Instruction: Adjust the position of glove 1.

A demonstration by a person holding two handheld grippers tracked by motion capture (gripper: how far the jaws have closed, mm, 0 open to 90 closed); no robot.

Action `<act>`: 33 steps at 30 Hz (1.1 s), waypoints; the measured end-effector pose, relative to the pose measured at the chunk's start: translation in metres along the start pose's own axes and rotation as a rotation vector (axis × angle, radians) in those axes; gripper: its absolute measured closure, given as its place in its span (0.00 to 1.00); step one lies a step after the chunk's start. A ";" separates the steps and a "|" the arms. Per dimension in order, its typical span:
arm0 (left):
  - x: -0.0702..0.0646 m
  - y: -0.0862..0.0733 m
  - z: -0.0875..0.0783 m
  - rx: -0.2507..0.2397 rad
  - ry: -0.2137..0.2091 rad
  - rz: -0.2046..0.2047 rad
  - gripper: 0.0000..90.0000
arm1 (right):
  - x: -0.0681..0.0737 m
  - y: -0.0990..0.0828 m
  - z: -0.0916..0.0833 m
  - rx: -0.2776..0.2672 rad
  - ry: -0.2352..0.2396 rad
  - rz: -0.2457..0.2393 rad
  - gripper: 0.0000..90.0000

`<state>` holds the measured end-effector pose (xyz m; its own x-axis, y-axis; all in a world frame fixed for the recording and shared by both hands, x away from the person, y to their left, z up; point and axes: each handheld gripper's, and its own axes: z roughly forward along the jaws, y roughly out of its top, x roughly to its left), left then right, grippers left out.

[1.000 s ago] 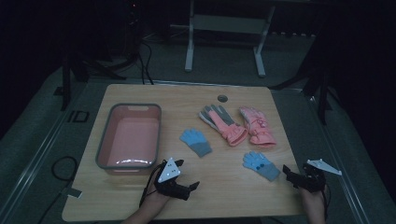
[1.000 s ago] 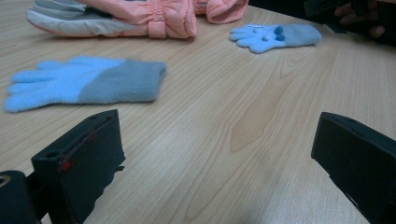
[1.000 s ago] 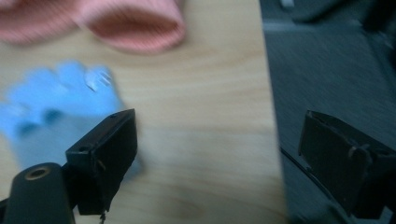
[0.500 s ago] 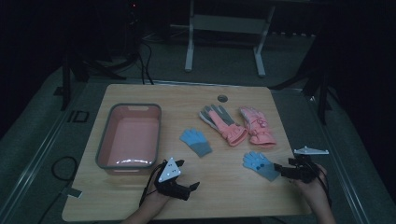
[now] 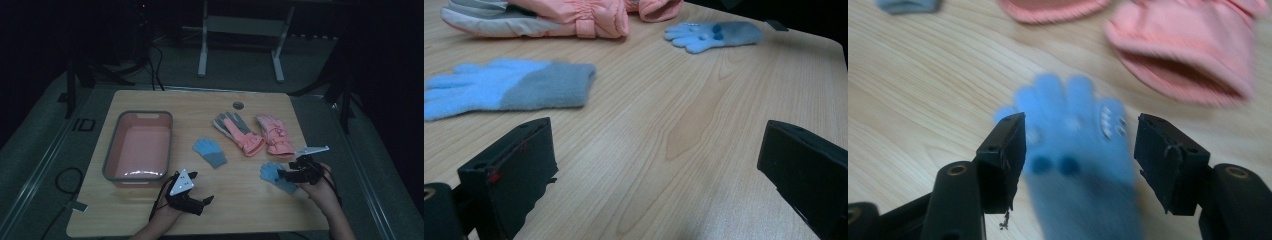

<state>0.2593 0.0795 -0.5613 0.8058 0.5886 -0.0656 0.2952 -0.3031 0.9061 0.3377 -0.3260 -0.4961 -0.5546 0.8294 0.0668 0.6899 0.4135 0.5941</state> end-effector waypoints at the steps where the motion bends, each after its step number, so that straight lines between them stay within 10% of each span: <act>1: 0.000 0.000 0.000 0.001 0.000 0.000 0.03 | 0.003 0.004 0.001 0.002 0.012 -0.011 0.42; 33: 0.000 0.000 0.000 0.001 -0.009 0.010 0.03 | 0.077 0.096 0.053 0.047 0.150 -0.234 0.57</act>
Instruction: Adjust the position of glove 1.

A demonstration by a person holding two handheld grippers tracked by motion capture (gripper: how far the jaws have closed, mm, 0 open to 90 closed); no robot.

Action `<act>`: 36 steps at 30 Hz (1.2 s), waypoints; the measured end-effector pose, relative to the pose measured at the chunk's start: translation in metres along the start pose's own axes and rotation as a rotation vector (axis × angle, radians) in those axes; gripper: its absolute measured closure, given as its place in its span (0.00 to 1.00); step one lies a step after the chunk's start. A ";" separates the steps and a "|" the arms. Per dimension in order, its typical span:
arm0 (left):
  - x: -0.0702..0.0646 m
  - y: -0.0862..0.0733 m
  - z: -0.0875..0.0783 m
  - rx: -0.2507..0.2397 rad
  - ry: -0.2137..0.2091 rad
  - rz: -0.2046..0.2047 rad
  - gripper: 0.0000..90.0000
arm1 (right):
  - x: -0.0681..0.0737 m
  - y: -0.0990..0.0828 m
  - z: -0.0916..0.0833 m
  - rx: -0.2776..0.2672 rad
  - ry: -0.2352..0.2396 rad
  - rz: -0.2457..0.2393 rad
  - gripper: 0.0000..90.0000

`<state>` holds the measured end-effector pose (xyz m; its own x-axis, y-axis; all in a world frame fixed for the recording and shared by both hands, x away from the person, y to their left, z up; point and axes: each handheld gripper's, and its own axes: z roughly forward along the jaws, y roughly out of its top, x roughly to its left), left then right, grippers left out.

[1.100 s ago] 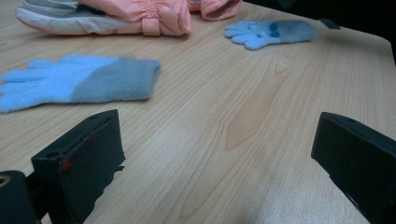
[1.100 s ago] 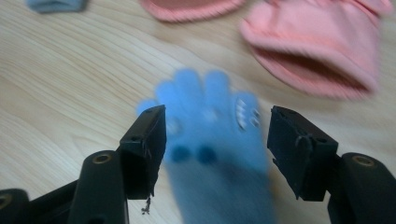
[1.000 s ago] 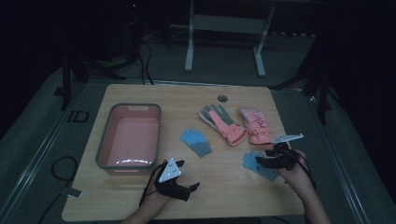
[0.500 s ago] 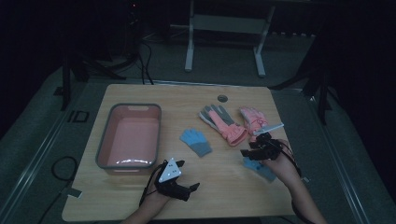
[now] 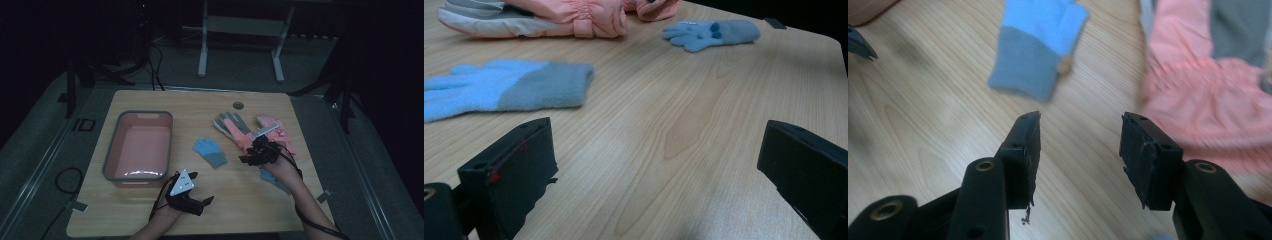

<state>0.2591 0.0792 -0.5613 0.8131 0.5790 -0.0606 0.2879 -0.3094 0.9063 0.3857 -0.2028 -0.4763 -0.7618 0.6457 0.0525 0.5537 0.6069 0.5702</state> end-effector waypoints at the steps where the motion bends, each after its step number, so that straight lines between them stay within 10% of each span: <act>1: 0.000 0.000 0.000 0.000 -0.001 0.000 0.03 | 0.002 0.003 0.003 0.002 0.005 -0.003 0.57; 36: 0.000 0.000 -0.001 -0.003 -0.017 0.003 0.03 | 0.033 0.069 0.100 0.063 0.046 -0.117 0.68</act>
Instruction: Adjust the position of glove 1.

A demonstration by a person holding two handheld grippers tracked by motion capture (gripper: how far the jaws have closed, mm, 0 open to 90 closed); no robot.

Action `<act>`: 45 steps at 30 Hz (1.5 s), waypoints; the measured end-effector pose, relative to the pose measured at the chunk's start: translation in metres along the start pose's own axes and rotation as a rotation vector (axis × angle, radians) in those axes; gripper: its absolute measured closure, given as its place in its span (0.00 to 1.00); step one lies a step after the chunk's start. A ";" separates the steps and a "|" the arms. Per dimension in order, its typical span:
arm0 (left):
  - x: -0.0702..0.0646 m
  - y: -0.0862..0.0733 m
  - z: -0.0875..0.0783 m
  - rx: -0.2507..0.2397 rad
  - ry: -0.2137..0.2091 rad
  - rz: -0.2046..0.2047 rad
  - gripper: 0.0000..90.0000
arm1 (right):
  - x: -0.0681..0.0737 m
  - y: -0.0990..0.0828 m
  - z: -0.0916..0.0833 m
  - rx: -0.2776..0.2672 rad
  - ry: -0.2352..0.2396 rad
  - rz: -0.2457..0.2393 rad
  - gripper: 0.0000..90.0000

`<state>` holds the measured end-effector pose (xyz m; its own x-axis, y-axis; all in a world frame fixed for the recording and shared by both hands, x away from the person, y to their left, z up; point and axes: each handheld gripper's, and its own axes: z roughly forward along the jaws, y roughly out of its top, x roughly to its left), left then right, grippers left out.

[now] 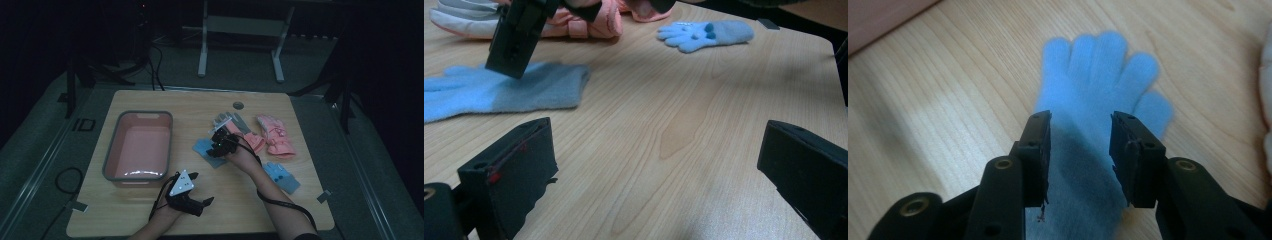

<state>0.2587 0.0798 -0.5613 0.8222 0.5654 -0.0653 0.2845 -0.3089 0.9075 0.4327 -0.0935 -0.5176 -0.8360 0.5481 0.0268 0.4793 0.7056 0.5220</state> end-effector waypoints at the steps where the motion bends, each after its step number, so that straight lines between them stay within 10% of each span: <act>1: 0.000 0.000 0.000 0.000 0.000 -0.001 0.03 | 0.000 -0.001 0.003 0.011 -0.003 0.001 0.68; 14: 0.000 0.000 0.001 0.006 0.002 0.000 0.03 | 0.003 -0.003 0.015 0.045 -0.042 -0.009 0.83; 22: 0.000 0.000 0.001 0.011 0.003 -0.001 0.03 | 0.008 -0.003 0.012 0.016 -0.050 0.067 0.96; 45: 0.000 0.001 0.001 0.015 0.012 0.001 0.03 | 0.038 -0.084 -0.095 -0.184 -0.157 0.368 0.97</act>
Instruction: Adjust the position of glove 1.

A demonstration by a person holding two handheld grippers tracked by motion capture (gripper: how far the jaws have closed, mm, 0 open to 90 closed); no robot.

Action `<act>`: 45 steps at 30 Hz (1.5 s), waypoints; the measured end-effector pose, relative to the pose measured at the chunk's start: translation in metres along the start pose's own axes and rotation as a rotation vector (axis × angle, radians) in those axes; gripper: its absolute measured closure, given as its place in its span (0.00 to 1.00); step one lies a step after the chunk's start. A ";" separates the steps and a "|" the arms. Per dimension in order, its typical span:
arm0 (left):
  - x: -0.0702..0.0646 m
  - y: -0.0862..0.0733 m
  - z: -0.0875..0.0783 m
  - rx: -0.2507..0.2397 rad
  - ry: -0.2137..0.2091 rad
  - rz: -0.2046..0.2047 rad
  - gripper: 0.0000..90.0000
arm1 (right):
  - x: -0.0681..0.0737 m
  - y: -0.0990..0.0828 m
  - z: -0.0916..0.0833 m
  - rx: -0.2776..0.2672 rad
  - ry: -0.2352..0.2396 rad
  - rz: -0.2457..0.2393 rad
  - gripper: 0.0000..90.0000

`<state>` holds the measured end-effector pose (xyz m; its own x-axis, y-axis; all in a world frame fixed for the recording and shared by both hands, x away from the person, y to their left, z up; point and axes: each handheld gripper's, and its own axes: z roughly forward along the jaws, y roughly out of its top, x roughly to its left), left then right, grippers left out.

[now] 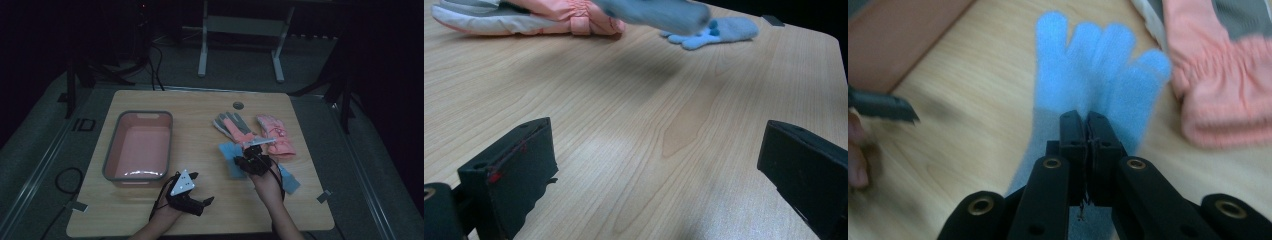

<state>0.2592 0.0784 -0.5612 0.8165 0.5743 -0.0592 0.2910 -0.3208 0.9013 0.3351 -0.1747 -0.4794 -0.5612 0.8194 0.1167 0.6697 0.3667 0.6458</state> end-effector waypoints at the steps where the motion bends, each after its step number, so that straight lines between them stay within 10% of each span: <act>1: 0.000 0.000 0.000 0.000 0.000 -0.002 0.03 | 0.000 -0.003 0.000 0.006 -0.010 0.000 0.97; 22: 0.000 0.000 0.000 -0.001 0.000 -0.001 0.03 | -0.001 -0.044 0.035 0.099 -0.047 0.095 0.87; 32: 0.000 0.000 0.000 -0.003 -0.005 -0.005 0.03 | -0.027 -0.036 0.002 0.019 0.004 -0.061 0.73; 45: 0.001 0.000 0.000 -0.002 -0.005 -0.015 0.03 | -0.102 -0.049 -0.040 0.105 -0.006 -0.209 0.75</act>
<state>0.2603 0.0792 -0.5614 0.8147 0.5750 -0.0750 0.3022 -0.3107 0.9012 0.3397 -0.2940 -0.4927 -0.6900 0.7236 -0.0162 0.5867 0.5723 0.5730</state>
